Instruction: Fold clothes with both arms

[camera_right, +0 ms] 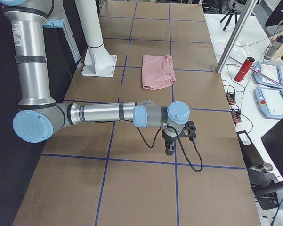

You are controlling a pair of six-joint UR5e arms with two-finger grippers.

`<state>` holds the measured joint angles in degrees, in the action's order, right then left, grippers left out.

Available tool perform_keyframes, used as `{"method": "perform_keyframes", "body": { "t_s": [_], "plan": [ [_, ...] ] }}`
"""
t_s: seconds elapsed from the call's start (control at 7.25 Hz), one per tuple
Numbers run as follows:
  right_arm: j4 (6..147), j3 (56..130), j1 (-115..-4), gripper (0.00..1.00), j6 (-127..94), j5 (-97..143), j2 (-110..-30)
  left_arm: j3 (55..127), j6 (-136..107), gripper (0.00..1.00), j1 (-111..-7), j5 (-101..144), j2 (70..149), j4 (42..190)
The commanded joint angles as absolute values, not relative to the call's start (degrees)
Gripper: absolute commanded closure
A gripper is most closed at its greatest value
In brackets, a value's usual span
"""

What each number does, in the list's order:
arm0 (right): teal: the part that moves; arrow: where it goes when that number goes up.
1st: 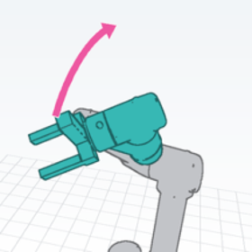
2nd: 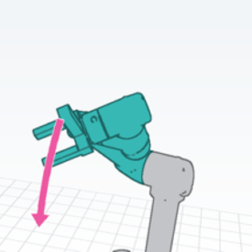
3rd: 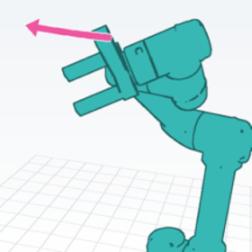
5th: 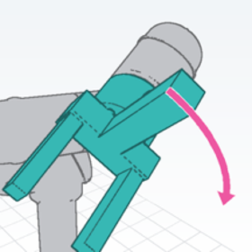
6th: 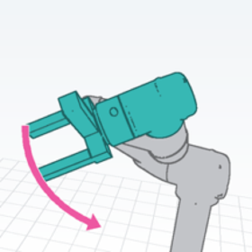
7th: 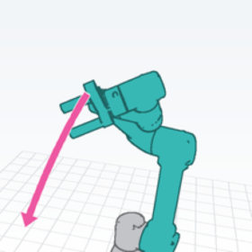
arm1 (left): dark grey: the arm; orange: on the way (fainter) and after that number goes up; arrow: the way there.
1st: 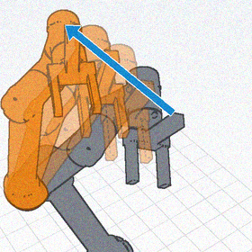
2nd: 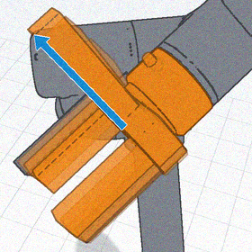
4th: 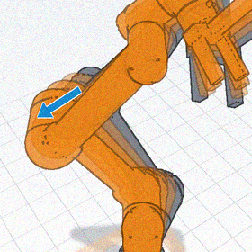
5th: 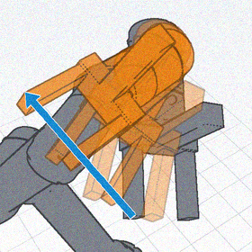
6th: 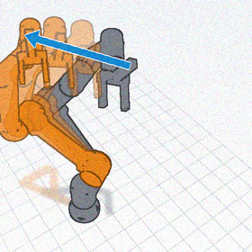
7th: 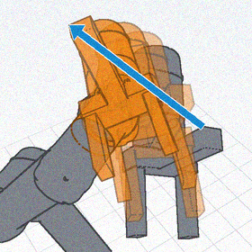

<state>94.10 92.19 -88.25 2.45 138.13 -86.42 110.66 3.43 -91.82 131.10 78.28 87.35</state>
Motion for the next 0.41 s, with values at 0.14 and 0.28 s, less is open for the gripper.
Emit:
{"method": "perform_keyframes", "body": {
  "t_s": [0.14, 0.28],
  "plan": [
    [93.34, 92.2, -88.24, 0.0, 2.46, 138.16, -86.4, 109.78, 3.43, 0.0, -91.76, 131.13, 78.4, 88.59],
    [93.25, 92.11, -88.16, 0.0, 2.46, 138.08, -86.4, 109.86, 3.43, 0.0, -91.67, 131.13, 78.49, 88.59]
  ]
}}
